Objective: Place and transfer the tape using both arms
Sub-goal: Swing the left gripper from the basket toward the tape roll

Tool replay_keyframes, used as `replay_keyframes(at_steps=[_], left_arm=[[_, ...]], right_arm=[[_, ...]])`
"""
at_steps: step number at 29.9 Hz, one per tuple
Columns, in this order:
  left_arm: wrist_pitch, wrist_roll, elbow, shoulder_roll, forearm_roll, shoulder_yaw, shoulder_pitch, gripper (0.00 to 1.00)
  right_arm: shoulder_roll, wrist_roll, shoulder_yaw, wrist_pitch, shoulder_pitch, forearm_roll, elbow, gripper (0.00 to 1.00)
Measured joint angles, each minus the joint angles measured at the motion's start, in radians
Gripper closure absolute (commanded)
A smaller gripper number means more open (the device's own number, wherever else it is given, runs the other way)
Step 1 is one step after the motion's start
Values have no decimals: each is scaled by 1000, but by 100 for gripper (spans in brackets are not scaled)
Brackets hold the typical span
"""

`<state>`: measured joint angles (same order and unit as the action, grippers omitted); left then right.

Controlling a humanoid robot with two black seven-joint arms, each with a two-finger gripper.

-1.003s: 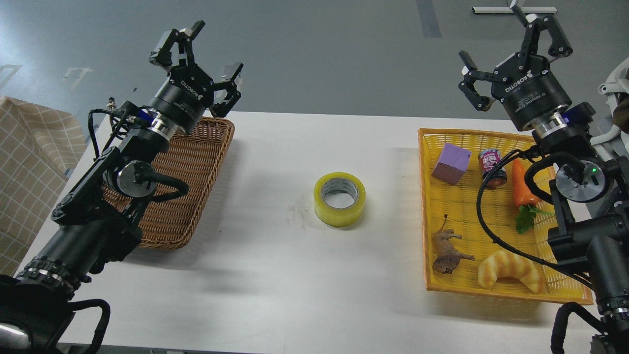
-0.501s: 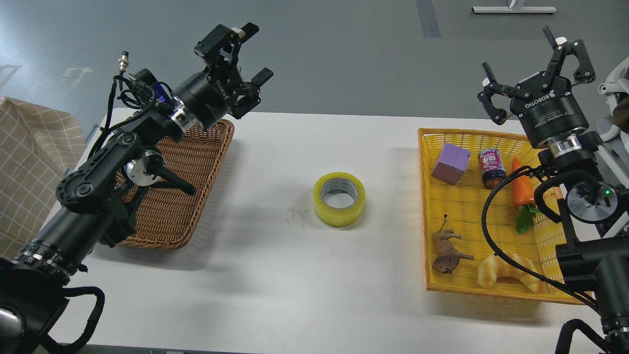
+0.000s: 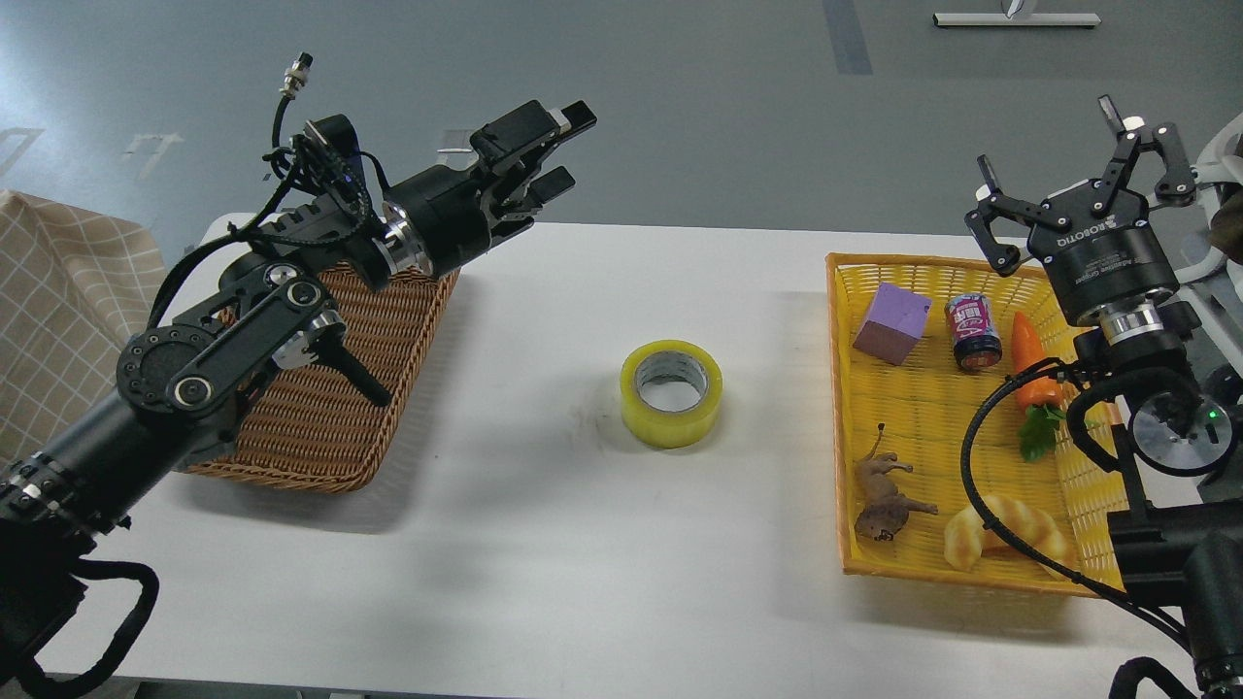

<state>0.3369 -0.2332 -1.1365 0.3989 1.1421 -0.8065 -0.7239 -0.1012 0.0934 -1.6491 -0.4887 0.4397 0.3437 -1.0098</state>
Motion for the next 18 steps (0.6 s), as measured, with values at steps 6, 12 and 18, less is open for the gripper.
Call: replay_keyframes(at_steps=[6, 12, 18], left_arm=[[-61, -2, 0, -3, 239, 47, -16, 2], [-66, -18, 0, -3, 325, 72, -37, 2], [-54, -26, 1, -5, 298, 78, -45, 2]], right_arm=[[0, 0, 0, 0, -10, 0, 0, 0], [1, 0, 2, 0, -17, 0, 0, 0], [2, 0, 4, 0, -18, 0, 0, 0]])
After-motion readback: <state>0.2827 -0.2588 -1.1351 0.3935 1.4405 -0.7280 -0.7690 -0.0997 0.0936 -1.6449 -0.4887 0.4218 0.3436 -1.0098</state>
